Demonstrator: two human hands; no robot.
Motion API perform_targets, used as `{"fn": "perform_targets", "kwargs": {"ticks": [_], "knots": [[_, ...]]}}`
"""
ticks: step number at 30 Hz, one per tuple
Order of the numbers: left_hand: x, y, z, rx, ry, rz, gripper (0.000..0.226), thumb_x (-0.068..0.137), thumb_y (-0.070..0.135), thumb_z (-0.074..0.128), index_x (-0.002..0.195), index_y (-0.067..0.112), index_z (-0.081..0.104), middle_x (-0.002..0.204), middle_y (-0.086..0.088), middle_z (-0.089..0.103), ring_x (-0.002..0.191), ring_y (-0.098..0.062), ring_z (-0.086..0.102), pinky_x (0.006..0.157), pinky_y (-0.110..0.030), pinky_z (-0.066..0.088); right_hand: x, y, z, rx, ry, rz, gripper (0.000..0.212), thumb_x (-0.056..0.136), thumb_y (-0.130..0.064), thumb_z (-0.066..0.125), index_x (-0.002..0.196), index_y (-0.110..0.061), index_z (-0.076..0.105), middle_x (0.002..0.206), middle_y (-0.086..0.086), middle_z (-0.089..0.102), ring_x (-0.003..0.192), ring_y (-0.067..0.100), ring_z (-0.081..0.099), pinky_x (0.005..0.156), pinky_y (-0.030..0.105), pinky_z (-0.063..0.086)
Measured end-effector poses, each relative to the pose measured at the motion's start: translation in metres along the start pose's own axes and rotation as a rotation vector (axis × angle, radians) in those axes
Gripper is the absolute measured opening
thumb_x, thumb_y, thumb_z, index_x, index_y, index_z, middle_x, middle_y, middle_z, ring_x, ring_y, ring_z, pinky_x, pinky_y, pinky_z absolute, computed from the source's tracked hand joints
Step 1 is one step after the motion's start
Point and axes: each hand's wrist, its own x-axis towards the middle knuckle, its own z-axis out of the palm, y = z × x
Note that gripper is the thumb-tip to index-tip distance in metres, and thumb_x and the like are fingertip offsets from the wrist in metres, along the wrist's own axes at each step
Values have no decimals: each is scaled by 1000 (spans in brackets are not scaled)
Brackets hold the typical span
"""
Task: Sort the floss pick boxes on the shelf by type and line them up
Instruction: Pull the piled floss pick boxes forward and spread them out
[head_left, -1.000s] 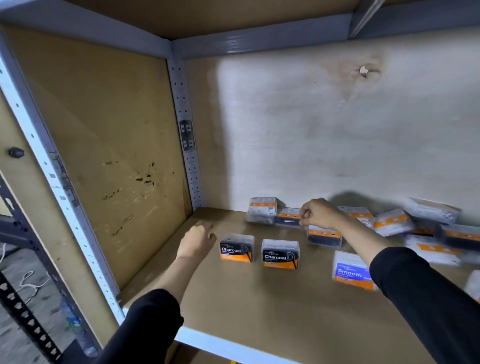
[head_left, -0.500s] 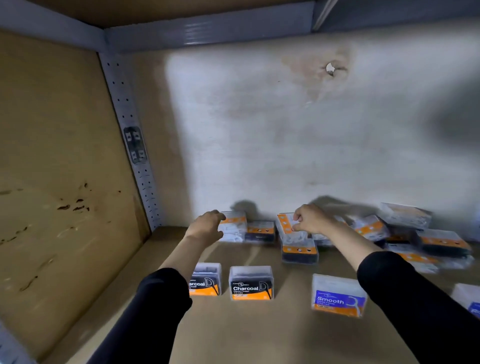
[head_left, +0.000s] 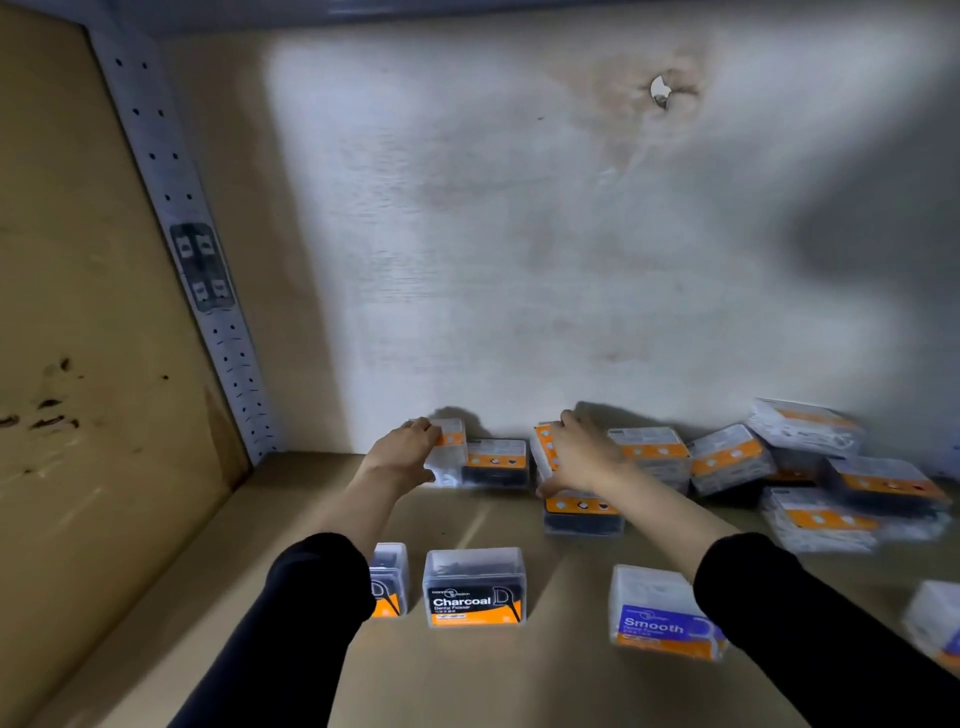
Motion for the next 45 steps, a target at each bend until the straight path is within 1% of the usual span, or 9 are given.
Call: {"fn": "perform_targets", "kwargs": {"ticks": [6,13,20,23,25,27,30,35,45], "knots": [[-7,-4,0,107,25,78,46,87,14,55,130,7,41,132,-10,43,120,-25,46,90,-36,50,-10,-6,-7,-121,-93,-6,43,75,-13,68,113,0,54,119,14,47,98,23,53,78,31,48],[-7,-3,1,115,47,86,64,82,24,67,135,7,34,137,-8,38,124,-23,44,97,-33,47,-19,-6,-4,-120,-59,55,85,72,-45,72,132,2,36,131,16,42,121,26,41,100,31,38],[-15,-1,-4,-43,59,51,48,81,11,60,126,6,44,128,-11,44,114,-27,50,88,-39,51,-35,-9,4,-138,-64,69,66,79,-3,65,136,0,30,136,17,34,125,29,39,99,32,41],[-20,-4,-19,-185,50,66,49,77,14,65,123,7,50,123,-12,49,107,-32,54,86,-36,46,-40,6,-6,78,-39,94,50,76,-14,69,118,-2,46,120,14,49,103,24,51,75,28,45],[-25,-5,-34,-259,53,78,46,76,16,68,119,9,55,119,-11,55,104,-31,56,83,-32,43,-41,22,-22,279,-24,127,30,70,-25,73,85,-10,52,93,8,56,79,20,50,52,24,34],[-30,-4,-50,-340,50,69,42,75,18,70,114,9,59,113,-9,61,96,-25,57,77,-27,41,-42,39,-39,469,-48,151,33,56,-29,74,63,-14,46,73,5,51,65,17,47,46,24,25],[-39,1,-76,-473,16,48,39,76,17,70,113,9,62,100,-3,62,87,-16,54,71,-21,41,-49,55,-59,703,-92,108,36,38,-29,64,64,-7,56,61,5,50,53,12,45,47,23,27],[-60,10,-113,-481,-64,92,31,81,14,67,110,6,66,92,2,62,82,-13,56,50,1,38,-63,77,-79,912,-242,23,37,43,-22,72,75,-4,66,64,0,70,55,8,65,52,16,51],[-114,30,-149,-470,-175,69,37,81,17,67,117,8,63,102,0,62,97,-14,56,88,-24,44,-114,72,-110,927,-269,-44,34,47,-14,73,79,-5,68,60,-4,73,56,4,68,53,12,53]]}}
